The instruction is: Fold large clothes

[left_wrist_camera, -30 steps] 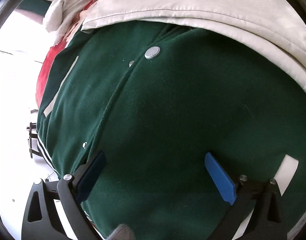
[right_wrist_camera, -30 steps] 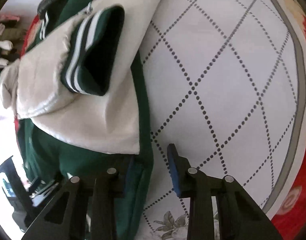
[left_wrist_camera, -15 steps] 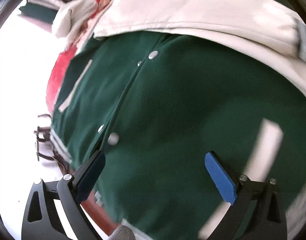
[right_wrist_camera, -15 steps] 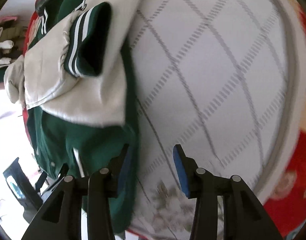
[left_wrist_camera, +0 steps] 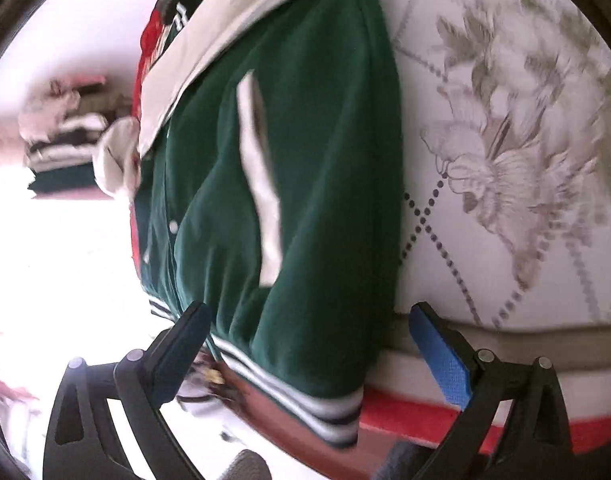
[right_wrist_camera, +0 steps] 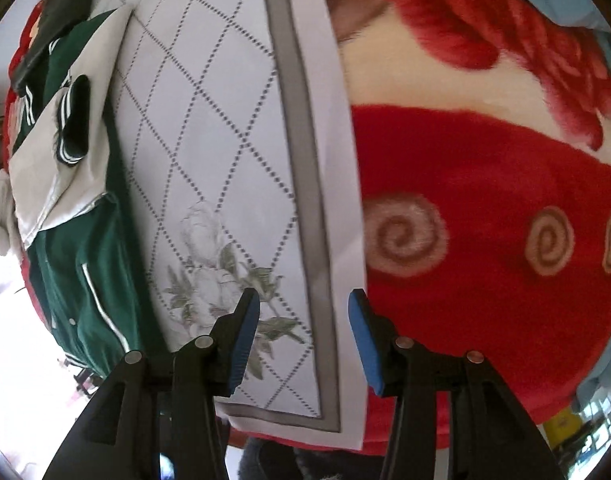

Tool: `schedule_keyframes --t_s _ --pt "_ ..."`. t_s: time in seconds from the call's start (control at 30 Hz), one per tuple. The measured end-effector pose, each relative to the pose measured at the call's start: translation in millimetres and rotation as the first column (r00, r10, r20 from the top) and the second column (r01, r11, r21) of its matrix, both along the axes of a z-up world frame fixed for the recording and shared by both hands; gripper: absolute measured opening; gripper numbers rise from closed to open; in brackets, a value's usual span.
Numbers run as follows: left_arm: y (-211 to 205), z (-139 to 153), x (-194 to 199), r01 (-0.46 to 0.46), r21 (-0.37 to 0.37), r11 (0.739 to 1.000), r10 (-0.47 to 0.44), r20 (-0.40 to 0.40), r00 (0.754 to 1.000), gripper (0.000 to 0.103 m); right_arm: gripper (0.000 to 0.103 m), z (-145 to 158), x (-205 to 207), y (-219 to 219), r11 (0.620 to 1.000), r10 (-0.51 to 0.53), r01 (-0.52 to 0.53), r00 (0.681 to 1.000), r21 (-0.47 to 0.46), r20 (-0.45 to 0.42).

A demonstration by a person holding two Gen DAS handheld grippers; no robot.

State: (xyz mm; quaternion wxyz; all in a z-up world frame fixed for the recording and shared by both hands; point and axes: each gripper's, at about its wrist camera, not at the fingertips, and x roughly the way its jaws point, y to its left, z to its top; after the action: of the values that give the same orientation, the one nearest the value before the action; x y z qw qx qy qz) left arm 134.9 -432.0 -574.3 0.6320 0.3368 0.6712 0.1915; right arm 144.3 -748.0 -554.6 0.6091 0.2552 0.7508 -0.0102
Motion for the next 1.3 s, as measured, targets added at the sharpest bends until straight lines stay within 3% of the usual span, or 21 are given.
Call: schedule_keyframes --t_s 0.2,0.3,0.43,0.53,0.57,0.6,0.63,0.7,0.77,0.97,1.03,1.1,1.17,1.3 --pt "34 -7 21 -0.033 0.055 0.998 0.028 0.08 0.996 0.103 0.048 -3 3 -6 1.0 0.0 0.0 0.999 0.005 0.032" --pt "54 -2 28 -0.071 0.057 0.996 0.065 0.102 0.993 0.103 0.048 -11 17 27 0.999 0.005 -0.007 0.998 0.036 0.06" --pt "74 7 39 -0.104 0.088 0.991 0.091 0.139 0.986 0.103 0.048 -27 46 51 0.982 -0.018 -0.005 0.993 0.19 0.119" --pt "86 14 45 -0.185 0.005 0.983 0.182 0.152 0.971 0.101 0.054 -35 77 73 0.935 -0.049 -0.019 0.982 0.354 0.18" --pt "94 18 46 -0.235 -0.078 0.969 0.245 0.147 0.958 0.091 0.059 -35 86 78 0.913 -0.067 -0.022 0.977 0.407 0.203" --pt "97 20 46 -0.257 -0.128 0.958 0.274 0.141 0.951 0.076 0.065 -35 100 85 0.881 -0.093 -0.031 0.967 0.472 0.237" --pt "100 22 46 -0.277 -0.178 0.944 0.302 0.133 0.944 0.068 0.067 -36 108 91 0.86 -0.105 -0.041 0.961 0.508 0.255" --pt "99 28 46 -0.282 -0.234 0.93 0.319 0.138 0.938 0.036 0.074 -41 128 100 0.822 -0.14 -0.038 0.954 0.568 0.265" --pt "92 35 46 -0.263 -0.256 0.93 0.308 0.155 0.939 0.017 0.077 -52 143 107 0.791 -0.177 -0.007 0.955 0.612 0.239" --pt "101 53 53 -0.265 -0.284 0.922 0.318 0.161 0.934 0.012 0.078 -80 178 125 0.702 -0.234 0.076 0.964 0.708 0.129" --pt "110 62 56 -0.263 -0.295 0.919 0.32 0.164 0.933 0.011 0.071 -83 187 137 0.672 -0.238 0.108 0.968 0.732 0.075" --pt "118 70 59 -0.257 -0.311 0.915 0.32 0.17 0.932 0.01 0.031 -83 191 163 0.688 -0.261 0.139 0.963 0.712 0.064" --pt "128 82 60 -0.256 -0.342 0.904 0.329 0.174 0.928 0.01 0.022 -72 192 180 0.71 -0.263 0.139 0.962 0.69 0.077" --pt "151 106 59 -0.249 -0.394 0.885 0.344 0.192 0.919 0.009 0.019 -12 196 197 0.764 -0.235 0.084 0.96 0.64 0.155"
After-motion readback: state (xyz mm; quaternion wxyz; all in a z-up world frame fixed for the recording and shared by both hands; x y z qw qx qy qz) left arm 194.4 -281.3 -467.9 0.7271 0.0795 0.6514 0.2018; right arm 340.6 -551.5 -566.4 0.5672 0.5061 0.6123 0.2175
